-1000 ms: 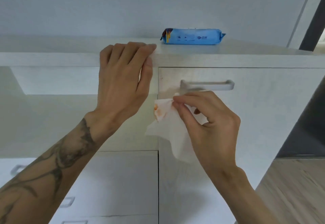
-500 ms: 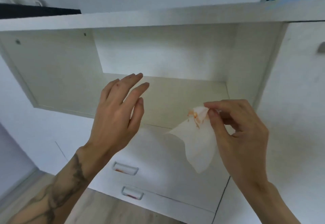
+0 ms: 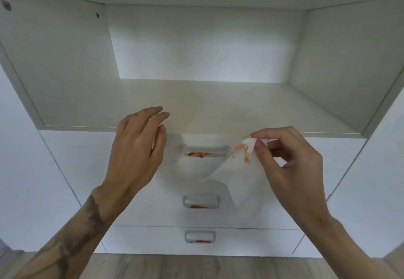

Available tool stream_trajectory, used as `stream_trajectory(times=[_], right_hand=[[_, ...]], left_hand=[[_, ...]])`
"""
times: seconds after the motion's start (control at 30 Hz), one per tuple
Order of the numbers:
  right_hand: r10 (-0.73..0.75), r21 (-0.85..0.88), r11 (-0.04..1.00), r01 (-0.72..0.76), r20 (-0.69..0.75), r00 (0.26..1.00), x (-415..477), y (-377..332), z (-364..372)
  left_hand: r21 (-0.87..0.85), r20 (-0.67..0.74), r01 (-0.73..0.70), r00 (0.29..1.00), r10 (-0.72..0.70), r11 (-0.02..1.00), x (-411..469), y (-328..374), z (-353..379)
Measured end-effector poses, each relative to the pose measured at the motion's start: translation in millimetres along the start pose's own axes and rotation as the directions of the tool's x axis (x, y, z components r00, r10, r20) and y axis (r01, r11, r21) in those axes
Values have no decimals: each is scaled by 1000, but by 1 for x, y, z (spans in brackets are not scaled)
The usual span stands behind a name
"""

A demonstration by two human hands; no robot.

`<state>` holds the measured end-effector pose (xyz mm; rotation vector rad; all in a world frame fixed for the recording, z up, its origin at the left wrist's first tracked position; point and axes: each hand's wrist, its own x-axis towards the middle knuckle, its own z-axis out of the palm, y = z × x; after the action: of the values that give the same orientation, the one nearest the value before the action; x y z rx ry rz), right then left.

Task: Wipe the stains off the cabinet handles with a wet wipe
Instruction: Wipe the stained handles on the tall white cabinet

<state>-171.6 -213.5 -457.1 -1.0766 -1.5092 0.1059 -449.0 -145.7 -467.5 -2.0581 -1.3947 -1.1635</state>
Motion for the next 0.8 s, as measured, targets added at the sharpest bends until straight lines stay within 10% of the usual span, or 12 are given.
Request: stream_trajectory(times=[0.3, 0.8], right_hand=[[89, -53, 995, -89, -2, 996, 4, -8, 49], [-162, -153, 977, 148, -86, 983, -28, 30, 80]], left_hand=[[-56, -89, 29, 995, -34, 998, -8, -22, 39], [-46, -122, -17, 992, 12, 999, -34, -32, 42]])
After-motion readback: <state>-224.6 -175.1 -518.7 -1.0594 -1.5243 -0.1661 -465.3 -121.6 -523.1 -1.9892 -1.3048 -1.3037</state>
